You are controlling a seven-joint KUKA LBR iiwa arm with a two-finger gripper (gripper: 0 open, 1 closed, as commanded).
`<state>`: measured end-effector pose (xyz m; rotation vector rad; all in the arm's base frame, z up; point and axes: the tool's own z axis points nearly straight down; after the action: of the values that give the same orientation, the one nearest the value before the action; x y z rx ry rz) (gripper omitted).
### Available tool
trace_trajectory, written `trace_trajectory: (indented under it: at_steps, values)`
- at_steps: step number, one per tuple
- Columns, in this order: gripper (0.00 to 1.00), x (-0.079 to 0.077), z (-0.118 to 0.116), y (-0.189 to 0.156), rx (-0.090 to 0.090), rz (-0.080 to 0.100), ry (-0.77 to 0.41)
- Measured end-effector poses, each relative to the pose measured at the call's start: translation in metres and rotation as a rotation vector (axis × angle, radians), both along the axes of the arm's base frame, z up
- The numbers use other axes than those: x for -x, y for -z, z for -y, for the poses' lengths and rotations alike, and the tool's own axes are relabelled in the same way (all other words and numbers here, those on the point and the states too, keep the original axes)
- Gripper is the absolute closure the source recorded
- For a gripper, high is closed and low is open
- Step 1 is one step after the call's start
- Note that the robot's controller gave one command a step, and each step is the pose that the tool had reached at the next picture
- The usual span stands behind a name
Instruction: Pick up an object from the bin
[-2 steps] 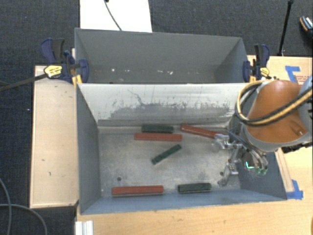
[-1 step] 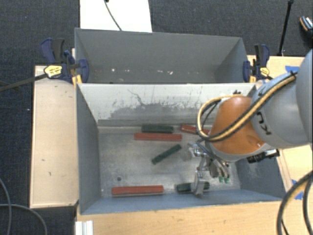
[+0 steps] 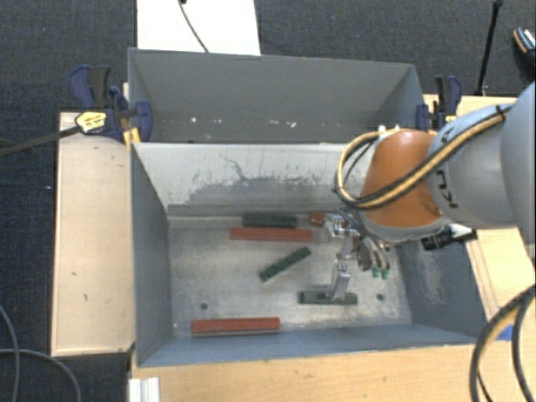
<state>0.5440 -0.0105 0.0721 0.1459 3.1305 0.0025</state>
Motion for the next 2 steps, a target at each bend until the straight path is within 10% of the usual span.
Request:
trace_trajectory:
  at_steps: [1, 2]
  values:
    - [0.00, -0.0160, -0.0915, 0.0011, -0.003, -0.002, -0.027]
    - [1.00, -0.0154, -0.0862, 0.0014, 0.001, -0.005, -0.024]
